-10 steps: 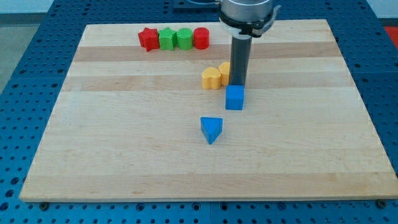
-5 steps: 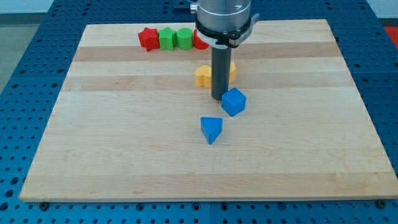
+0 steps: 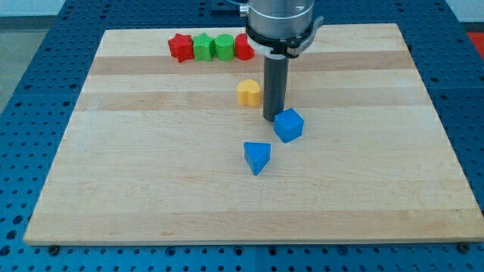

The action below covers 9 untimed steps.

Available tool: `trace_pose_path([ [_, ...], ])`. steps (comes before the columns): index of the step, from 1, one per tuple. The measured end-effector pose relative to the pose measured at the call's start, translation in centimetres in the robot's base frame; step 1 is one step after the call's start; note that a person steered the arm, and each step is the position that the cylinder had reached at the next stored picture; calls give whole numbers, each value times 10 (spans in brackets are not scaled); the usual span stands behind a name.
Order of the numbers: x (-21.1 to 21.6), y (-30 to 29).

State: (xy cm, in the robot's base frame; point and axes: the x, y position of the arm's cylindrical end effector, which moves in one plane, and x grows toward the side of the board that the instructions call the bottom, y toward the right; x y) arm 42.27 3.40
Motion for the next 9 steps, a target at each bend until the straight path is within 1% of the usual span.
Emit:
trace_pose_path([
  [2, -5, 10],
  [6, 15, 10],
  [8, -3, 20],
  [9, -4, 42],
])
